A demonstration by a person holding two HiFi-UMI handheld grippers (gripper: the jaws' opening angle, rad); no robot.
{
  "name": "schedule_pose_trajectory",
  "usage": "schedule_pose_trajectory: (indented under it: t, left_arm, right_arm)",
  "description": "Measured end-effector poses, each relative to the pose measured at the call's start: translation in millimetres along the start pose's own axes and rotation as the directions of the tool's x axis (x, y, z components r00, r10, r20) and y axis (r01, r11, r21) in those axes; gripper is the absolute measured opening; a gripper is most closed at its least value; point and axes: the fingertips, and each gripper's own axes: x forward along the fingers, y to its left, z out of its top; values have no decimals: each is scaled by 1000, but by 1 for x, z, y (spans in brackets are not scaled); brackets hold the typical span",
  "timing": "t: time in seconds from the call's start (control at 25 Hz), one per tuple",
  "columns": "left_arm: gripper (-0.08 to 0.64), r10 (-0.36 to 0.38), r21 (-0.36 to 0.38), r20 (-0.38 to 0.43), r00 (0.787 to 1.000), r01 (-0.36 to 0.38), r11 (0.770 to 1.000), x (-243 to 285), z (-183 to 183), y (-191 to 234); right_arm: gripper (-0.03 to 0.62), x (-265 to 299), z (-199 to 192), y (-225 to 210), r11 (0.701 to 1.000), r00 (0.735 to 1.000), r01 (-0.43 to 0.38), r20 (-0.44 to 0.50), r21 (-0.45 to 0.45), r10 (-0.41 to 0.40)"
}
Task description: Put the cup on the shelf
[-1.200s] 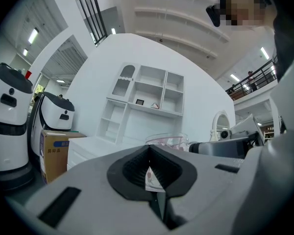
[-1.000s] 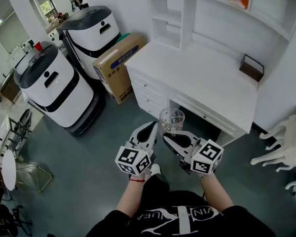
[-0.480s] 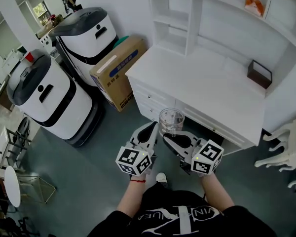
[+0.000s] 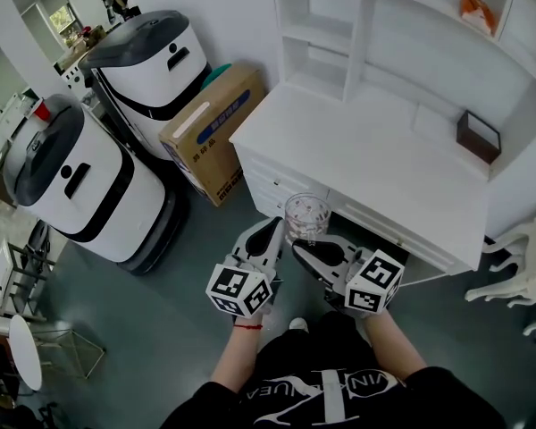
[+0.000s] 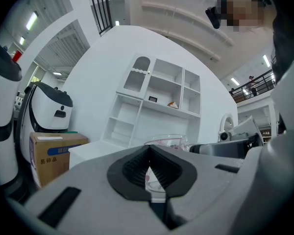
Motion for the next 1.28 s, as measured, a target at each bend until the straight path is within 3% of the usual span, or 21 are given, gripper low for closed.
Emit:
schedule_pose_trajectory:
  t: [0.52, 0.76, 1.04, 1.28]
  left_arm:
    - [6, 52, -14, 4, 999, -52, 999, 32, 6, 69]
    - [6, 55, -3, 7, 998, -55, 999, 81, 21, 120]
    - [6, -10, -15, -23, 1000, 10, 1000, 149, 31, 156]
    - [6, -22, -45, -43, 999, 20, 999, 195, 31, 190]
  right_arm:
    - [14, 59, 3, -52, 999, 999, -44, -31, 16, 45]
    - [14, 97, 28, -106, 999, 999, -50, -11, -4, 50]
    - [14, 125, 50, -177, 1000, 1000, 2, -16, 23, -2]
    - [14, 147, 62, -229, 999, 999, 24, -27, 40, -23]
